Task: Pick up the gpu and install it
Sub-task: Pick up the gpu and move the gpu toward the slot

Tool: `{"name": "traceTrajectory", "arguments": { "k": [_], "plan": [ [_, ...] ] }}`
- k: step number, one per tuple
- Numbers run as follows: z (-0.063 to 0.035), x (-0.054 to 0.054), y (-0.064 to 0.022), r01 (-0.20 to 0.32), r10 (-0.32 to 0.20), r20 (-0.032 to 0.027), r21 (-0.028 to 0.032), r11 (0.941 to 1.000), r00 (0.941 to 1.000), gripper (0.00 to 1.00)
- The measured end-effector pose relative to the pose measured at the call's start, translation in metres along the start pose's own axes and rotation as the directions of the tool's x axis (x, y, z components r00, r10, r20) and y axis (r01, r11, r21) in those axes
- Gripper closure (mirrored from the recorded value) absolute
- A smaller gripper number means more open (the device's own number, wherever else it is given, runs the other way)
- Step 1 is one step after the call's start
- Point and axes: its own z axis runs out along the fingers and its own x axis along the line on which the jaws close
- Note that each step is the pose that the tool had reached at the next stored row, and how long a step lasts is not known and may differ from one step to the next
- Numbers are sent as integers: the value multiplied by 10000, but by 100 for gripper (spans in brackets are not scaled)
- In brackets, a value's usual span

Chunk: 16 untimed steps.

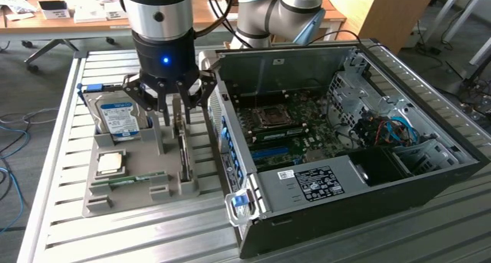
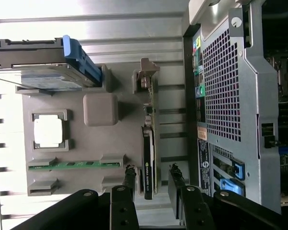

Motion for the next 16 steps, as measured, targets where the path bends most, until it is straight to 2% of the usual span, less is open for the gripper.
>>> {"name": "traceTrajectory", "arguments": {
  "k": [6,16],
  "plan": [
    [76,2,-4,0,0,-2,2,10000,10000,58],
    [93,2,-4,0,0,2,-2,10000,10000,58]
  ]
}}
